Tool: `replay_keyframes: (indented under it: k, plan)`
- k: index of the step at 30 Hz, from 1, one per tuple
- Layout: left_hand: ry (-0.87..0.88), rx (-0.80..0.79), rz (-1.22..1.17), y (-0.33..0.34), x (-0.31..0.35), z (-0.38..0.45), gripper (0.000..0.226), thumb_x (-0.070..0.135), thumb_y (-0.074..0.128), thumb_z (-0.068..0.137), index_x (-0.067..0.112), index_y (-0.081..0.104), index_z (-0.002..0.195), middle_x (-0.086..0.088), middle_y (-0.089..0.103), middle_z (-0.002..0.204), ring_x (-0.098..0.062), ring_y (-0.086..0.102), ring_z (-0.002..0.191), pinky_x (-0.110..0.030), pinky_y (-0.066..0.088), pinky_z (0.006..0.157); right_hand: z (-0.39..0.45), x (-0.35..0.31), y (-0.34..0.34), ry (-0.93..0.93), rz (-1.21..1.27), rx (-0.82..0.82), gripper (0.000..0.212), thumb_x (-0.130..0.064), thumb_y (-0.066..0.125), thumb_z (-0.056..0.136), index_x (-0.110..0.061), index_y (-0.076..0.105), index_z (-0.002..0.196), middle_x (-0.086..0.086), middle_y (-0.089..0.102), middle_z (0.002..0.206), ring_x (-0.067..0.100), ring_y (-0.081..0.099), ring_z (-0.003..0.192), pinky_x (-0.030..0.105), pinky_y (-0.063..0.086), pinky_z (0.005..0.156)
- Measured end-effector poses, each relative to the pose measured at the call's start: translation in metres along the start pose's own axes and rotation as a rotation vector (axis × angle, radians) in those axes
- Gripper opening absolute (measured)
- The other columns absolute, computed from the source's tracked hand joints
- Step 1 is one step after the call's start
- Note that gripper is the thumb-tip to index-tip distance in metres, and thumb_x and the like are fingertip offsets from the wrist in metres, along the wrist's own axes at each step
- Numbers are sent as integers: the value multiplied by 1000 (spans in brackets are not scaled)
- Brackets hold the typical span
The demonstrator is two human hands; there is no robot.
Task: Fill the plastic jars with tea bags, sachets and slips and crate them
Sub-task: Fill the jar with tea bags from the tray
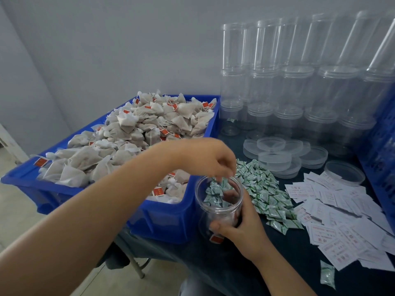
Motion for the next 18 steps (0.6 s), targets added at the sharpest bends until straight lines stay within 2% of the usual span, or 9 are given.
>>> replay_keyframes:
  k: [2,5,7,10,12,14,18]
  plan:
    - [-13,189,13,-23,-13,-6,14,24,54,95,25,65,104,19,63,89,7,59,83,-9,45,76,0,1,0,17,-5,2,94,-46,87,49,-46,45,133,-7,55,133,1,57,119,19,51,89]
    - [-68,534,77,-56,-43,-18,17,22,57,93,19,66,107,6,65,104,-2,57,91,-9,40,76,-1,1,0,34,8,-2,93,-47,86,48,-49,44,131,-9,54,131,-5,57,115,13,50,85]
    - [-137,775,177,-74,-67,-30,23,20,58,91,14,65,113,-2,63,116,-15,53,108,-22,40,90,-1,1,1,30,10,-2,92,-48,86,48,-51,44,130,-10,54,131,-5,56,116,14,50,85]
    - [-342,1006,297,-84,-110,-47,41,21,59,89,13,53,129,-9,45,140,-27,31,133,-40,25,110,-1,0,1,22,13,2,90,-48,86,48,-50,46,128,-9,54,131,-4,56,116,15,50,87]
    - [-506,984,319,-77,-139,-50,57,30,58,89,18,38,141,-9,25,153,-31,11,143,-48,16,114,-1,-1,1,18,14,4,89,-49,87,48,-54,47,127,-11,55,130,-3,57,117,15,50,87]
    - [-632,889,309,-63,-165,-48,66,42,56,90,22,27,146,-11,10,158,-33,-2,145,-52,8,115,-1,-2,1,10,12,10,86,-48,87,48,-62,47,123,-14,56,129,-4,57,116,14,50,86]
    - [-843,684,288,-34,-205,-49,66,54,46,92,24,25,147,-14,3,158,-36,-4,145,-54,7,115,-1,-2,1,14,-1,9,83,-49,86,48,-76,44,115,-25,56,123,-6,56,117,13,49,86]
Point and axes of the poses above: each hand's wrist, its own z-axis towards the middle knuckle, its own y-axis out of the palm, x = y × z, the point moved 7 cm from there along z, towards the middle knuckle
